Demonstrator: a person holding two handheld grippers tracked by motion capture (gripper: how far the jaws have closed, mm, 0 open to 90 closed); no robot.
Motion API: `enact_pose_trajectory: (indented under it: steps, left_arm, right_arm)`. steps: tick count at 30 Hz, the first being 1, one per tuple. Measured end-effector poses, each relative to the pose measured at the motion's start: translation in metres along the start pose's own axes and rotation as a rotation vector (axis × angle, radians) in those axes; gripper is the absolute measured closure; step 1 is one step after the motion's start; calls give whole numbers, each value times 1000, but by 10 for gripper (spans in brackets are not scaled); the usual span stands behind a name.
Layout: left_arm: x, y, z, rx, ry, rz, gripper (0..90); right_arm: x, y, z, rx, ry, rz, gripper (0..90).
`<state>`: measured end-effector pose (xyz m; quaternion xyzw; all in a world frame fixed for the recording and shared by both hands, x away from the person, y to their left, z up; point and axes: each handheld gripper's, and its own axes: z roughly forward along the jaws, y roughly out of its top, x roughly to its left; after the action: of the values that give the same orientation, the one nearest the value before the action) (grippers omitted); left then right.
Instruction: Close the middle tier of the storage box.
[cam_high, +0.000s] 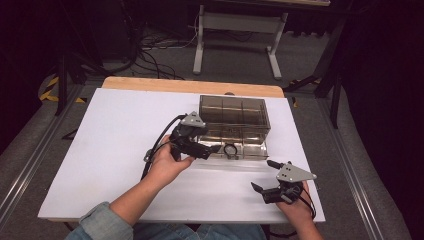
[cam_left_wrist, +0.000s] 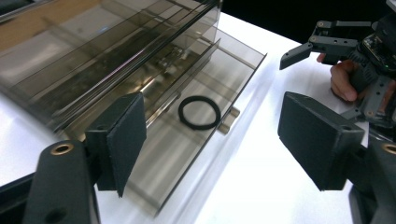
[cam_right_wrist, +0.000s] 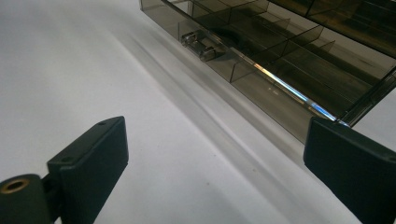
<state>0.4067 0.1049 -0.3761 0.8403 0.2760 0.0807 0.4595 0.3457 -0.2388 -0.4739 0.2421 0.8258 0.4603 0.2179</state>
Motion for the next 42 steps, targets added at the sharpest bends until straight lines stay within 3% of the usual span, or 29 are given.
enact_pose_trajectory:
  steps: [8, 14, 15, 23, 26, 29, 31, 32, 34, 42]
  left_arm:
    - [4, -27, -34, -32, 81, 0, 196]
    - [8, -45, -52, -47, 114, -16, 192]
    - [9, -54, -60, -49, 135, -16, 191]
    - [16, -92, -94, -100, 189, -50, 189]
    - [19, -104, -104, -119, 209, -40, 192]
    - [24, -125, -116, -152, 226, -69, 194]
    - [26, -132, -118, -153, 231, -77, 192]
    - [28, -138, -120, -153, 241, -80, 193]
    - [31, -148, -126, -167, 265, -103, 191]
    - [35, -158, -130, -192, 282, -125, 177]
  right_arm:
    - [2, 1, 0, -3, 3, -3, 71]
    - [1, 3, 2, -3, 8, 4, 74]
    - [1, 4, 1, -5, 15, 8, 84]
    - [6, 10, 0, 2, 14, 11, 154]
    - [6, 11, -1, 1, 15, 17, 189]
    - [5, 13, -4, -15, 9, 26, 254]
    - [5, 13, -4, -20, 4, 23, 268]
    - [4, 14, -4, -25, 2, 28, 334]
    - [4, 15, -5, -25, 0, 26, 367]
    - [6, 17, -3, -12, -4, 16, 452]
